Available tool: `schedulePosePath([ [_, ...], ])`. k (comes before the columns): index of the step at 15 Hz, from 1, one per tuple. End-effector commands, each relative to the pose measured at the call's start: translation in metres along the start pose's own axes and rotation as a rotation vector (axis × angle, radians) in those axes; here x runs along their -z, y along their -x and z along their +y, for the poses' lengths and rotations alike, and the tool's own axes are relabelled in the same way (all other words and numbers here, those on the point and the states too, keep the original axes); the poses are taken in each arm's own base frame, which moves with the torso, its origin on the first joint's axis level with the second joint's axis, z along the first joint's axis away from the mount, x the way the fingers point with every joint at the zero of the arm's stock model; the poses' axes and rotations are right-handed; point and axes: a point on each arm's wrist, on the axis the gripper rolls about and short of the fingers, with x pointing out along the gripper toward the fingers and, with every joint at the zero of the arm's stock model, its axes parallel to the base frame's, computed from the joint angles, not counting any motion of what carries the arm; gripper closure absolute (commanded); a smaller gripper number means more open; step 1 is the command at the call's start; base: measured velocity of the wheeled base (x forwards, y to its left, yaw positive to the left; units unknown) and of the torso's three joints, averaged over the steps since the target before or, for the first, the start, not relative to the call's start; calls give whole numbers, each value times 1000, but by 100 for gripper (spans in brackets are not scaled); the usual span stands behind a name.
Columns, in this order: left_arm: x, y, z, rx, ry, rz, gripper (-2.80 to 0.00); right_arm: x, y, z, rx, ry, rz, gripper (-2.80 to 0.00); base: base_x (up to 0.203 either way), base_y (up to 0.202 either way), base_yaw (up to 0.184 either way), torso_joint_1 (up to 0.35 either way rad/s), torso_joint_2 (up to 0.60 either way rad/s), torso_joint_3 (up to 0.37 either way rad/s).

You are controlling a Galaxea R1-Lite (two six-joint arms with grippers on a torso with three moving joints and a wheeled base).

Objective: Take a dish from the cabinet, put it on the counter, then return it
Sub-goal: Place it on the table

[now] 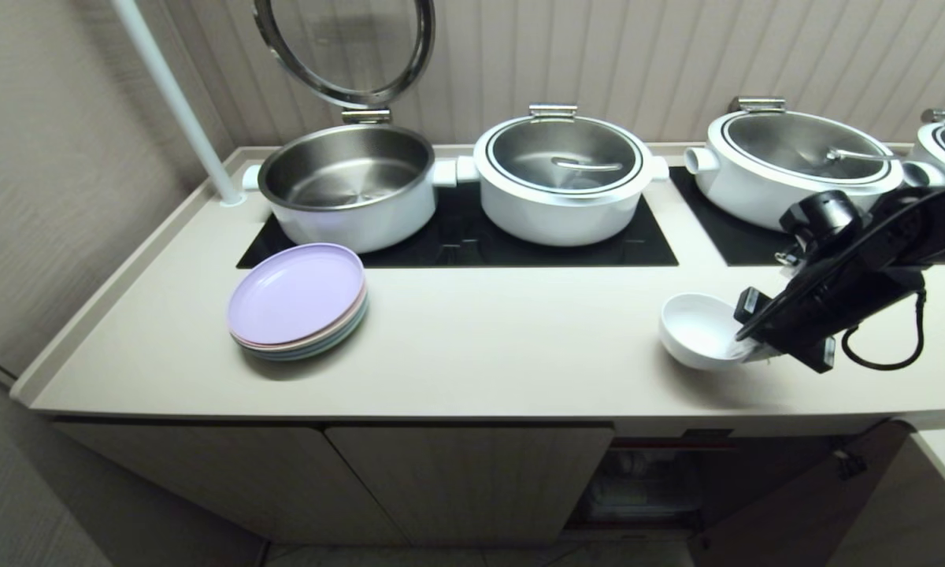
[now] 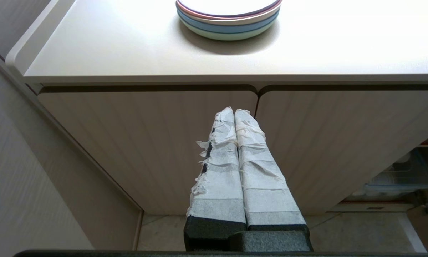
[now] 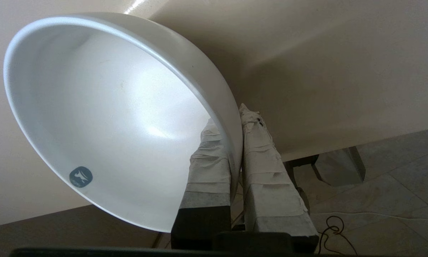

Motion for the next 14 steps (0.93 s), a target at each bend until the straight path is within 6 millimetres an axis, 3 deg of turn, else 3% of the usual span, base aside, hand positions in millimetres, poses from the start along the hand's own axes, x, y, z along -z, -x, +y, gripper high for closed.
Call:
schedulePosePath([
  [1,0,0,0,0,1,-1,0,0,-2,-1,4,-5,6,0,0,0,0,0,0,0],
  [14,0,0,0,0,1,-1,0,-11,-17,-10,37,-33,1,0,0,0,0,0,0,0],
])
